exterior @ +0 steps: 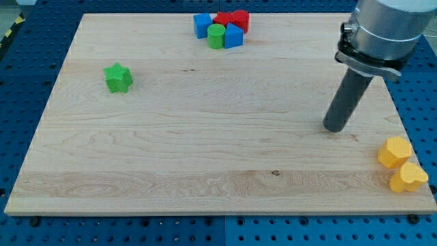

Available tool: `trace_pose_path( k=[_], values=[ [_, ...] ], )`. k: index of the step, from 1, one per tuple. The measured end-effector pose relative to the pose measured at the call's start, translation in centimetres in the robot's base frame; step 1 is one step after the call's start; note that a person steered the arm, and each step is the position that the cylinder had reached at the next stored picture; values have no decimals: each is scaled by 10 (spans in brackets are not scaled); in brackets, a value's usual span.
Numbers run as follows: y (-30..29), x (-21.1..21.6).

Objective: Put the green star vertically below the green circle

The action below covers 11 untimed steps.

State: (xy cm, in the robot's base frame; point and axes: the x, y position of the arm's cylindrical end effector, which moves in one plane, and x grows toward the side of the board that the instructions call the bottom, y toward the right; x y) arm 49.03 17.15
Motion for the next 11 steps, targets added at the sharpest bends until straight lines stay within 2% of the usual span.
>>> trace_pose_path(
  k=[3, 5, 9, 11],
  values=[
    [-65, 0],
    [-128, 11],
    [-304, 10],
    [-393, -21]
  ],
)
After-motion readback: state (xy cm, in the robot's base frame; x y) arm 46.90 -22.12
